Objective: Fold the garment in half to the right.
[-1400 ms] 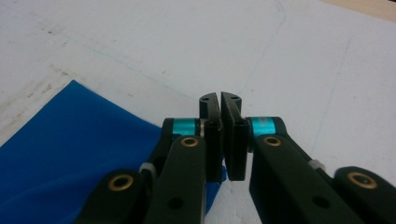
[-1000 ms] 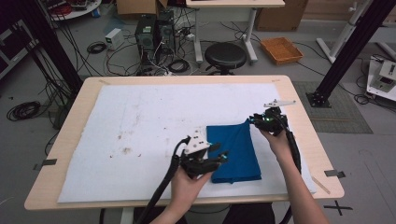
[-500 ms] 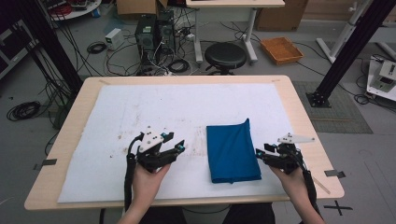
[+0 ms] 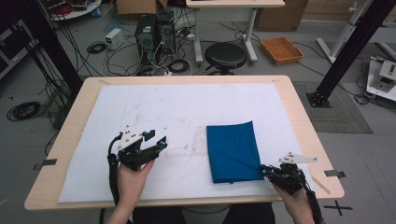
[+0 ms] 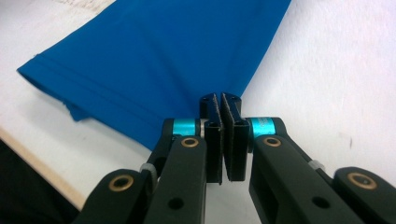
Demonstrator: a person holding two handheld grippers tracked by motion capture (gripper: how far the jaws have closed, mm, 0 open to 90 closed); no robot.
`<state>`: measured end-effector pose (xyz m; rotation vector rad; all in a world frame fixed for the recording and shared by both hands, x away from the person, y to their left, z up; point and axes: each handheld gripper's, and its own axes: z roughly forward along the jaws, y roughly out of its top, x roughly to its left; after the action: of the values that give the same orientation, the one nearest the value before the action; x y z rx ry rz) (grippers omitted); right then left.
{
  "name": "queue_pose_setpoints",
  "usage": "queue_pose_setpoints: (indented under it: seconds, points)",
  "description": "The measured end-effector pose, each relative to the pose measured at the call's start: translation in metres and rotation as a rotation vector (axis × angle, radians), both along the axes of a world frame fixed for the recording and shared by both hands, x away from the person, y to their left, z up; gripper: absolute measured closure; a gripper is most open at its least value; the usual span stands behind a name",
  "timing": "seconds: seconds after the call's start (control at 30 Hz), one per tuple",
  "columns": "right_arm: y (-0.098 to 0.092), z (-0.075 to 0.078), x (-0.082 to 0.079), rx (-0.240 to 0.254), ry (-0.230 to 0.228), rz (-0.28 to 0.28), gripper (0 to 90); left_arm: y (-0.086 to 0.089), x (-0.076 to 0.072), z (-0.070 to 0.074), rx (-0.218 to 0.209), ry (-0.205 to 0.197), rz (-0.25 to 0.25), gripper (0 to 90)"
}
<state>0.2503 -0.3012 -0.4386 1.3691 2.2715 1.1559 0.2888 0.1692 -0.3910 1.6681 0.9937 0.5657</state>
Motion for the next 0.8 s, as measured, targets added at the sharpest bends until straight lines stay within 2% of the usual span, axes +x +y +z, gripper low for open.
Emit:
queue_pose_setpoints:
  seconds: [0.1,0.2,0.27,0.33,0.4,0.53,0.57,0.7,0.77,0.8]
  points:
    - [-0.002,-0.003,-0.005,-0.015,0.011,-0.011,87.9,0.003,0.0,0.001,-0.004,-0.004,0.002,47.5]
    - [-0.005,-0.005,-0.004,-0.02,0.015,-0.027,80.1,0.003,0.0,0.001,-0.002,-0.006,0.003,47.5]
    - [-0.007,-0.003,-0.001,-0.005,0.004,-0.036,77.4,0.002,0.0,0.001,0.0,-0.004,0.001,47.4]
    - [-0.007,0.004,0.007,0.0,-0.031,-0.047,76.3,0.002,0.001,0.001,0.002,-0.007,-0.001,47.4]
    - [-0.007,0.012,0.018,0.003,-0.054,-0.057,75.3,0.002,0.001,0.001,0.005,-0.008,0.001,47.4]
    - [-0.003,0.028,0.059,0.031,-0.085,-0.096,74.3,0.004,0.002,0.0,0.011,-0.01,0.005,47.1]
    - [0.0,0.031,0.071,0.02,-0.104,-0.104,73.9,0.004,0.002,-0.001,0.008,-0.011,0.007,47.0]
    - [0.006,0.033,0.11,0.05,-0.11,-0.128,70.4,0.007,0.005,-0.004,0.007,-0.002,0.009,45.8]
    - [0.011,0.029,0.13,0.018,-0.102,-0.155,69.6,0.009,0.006,-0.005,0.007,0.0,0.01,45.7]
    - [0.012,0.027,0.138,0.029,-0.09,-0.164,69.0,0.01,0.006,-0.005,0.006,0.001,0.009,45.6]
